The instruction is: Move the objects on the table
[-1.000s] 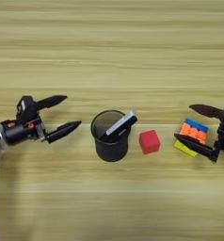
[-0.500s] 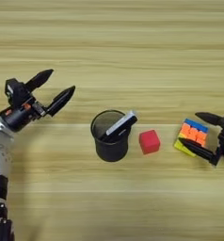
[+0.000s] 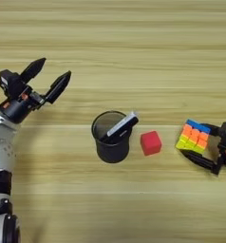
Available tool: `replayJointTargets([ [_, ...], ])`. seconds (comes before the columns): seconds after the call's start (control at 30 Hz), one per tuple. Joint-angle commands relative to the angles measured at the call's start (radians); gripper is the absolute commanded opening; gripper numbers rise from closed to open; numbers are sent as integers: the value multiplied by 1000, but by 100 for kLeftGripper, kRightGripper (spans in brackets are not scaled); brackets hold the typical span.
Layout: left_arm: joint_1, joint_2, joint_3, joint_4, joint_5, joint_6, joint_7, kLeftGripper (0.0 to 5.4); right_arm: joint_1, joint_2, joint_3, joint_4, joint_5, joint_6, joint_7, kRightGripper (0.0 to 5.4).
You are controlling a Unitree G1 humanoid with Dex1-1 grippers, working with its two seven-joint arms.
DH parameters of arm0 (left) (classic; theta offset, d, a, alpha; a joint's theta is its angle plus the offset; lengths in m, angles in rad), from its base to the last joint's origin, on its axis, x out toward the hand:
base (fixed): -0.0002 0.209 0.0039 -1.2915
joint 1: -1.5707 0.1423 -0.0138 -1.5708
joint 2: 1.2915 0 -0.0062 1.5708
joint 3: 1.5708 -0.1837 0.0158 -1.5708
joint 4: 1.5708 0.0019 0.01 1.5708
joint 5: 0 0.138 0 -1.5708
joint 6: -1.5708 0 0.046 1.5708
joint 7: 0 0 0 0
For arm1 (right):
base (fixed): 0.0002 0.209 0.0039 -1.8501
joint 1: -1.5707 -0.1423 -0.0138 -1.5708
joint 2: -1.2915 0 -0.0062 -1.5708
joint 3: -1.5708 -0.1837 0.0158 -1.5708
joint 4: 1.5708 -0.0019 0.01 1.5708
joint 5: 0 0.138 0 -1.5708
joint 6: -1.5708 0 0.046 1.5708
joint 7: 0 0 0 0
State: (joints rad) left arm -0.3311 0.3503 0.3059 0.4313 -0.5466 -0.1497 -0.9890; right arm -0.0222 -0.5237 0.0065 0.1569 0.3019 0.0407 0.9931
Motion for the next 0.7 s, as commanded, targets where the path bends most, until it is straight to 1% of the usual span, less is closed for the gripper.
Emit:
replayJointTargets([
  [0.03,-4,-7,-22,32,77,-65,55,540,-24,12,12,-3,-15,-16,-11,492],
  [0.13,-13,-15,-28,78,130,-102,127,540,-28,19,17,-2,-20,-20,-17,452],
  [0.2,-34,-21,-31,142,201,-143,236,540,-31,23,18,-5,-20,-23,-22,427],
  [0.27,-55,-18,-42,204,285,-187,360,540,-35,26,19,-6,-21,-25,-27,408],
  [0.33,-70,-14,-61,255,373,-213,487,540,-38,30,20,-6,-20,-27,-31,393],
  [0.4,-72,-19,-76,273,425,-248,559,540,-39,36,22,-11,-13,-28,-32,370],
  [0.5,-64,-31,-91,257,447,-270,606,540,-38,38,24,-19,-11,-28,-34,340],
  [0.57,-61,-36,-98,241,450,-278,623,540,-40,40,22,-26,-9,-30,-37,335],
  [0.6,-59,-39,-100,234,443,-280,622,540,-41,42,21,-32,-8,-30,-38,335],
  [0.67,-53,-53,-101,210,404,-273,594,540,-42,45,18,-50,0,-26,-40,335],
  [0.7,-51,-54,-104,204,400,-274,589,540,-45,47,17,-58,1,-23,-44,335],
])
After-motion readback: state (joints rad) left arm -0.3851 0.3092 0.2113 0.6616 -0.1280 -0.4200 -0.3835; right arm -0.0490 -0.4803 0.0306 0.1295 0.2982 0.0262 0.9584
